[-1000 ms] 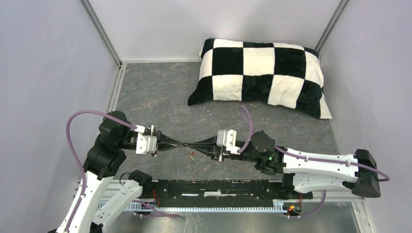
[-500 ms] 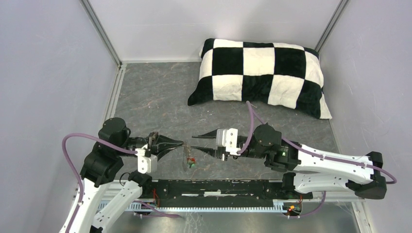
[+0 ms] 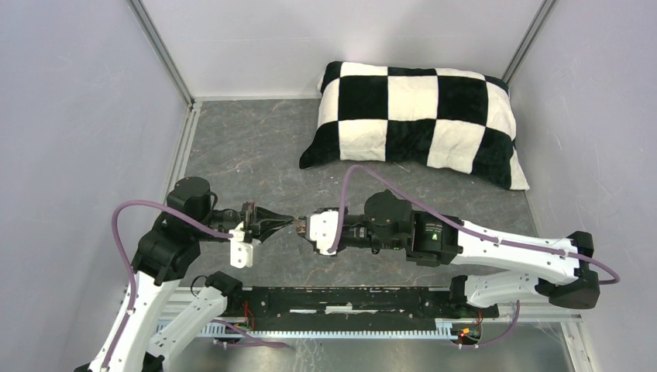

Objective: Put the keys on the keyring

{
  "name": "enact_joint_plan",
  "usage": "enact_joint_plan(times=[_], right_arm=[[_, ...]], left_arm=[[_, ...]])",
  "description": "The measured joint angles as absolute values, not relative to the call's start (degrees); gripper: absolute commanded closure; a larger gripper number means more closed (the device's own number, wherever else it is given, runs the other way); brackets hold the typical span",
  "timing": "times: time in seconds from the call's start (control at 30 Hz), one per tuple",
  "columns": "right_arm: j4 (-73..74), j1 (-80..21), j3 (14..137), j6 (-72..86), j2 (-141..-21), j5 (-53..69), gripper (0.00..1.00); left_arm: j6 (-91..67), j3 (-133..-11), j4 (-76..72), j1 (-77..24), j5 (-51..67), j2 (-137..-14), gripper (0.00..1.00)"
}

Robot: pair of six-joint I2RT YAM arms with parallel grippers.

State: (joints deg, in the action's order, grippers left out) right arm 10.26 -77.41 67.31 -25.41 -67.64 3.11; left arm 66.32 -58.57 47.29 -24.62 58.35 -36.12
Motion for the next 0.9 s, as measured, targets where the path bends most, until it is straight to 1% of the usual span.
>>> enact_joint_plan(times=[0.17,0.37,0.53,0.83,0.9], right_arm=[[11.7,-77.8,67.7,-26.3,-68.5,2.0,0.63],[10.2,-78.0,67.7,-26.4,-68.4,1.2,0.66],[9.2,-78.0,67.7,-26.4,-68.5,1.0,0.71],[8.7,-78.0,67.7,-26.4,-70.0,1.0,0.71],[8.7,-78.0,67.7,-26.4,-70.3,1.0,0.75]], left_arm=[[66.6,-58.6,47.7,-24.6,58.4,-36.0,0.98],[66.7,-58.6,47.8,-24.6,58.5,-35.8,0.98],[66.7,-58.6,47.9,-24.6,58.6,-35.7,0.98],[66.7,-59.3,47.9,-24.6,58.6,-35.7,0.98],[66.7,-59.4,48.0,-24.6,58.6,-35.7,0.98]])
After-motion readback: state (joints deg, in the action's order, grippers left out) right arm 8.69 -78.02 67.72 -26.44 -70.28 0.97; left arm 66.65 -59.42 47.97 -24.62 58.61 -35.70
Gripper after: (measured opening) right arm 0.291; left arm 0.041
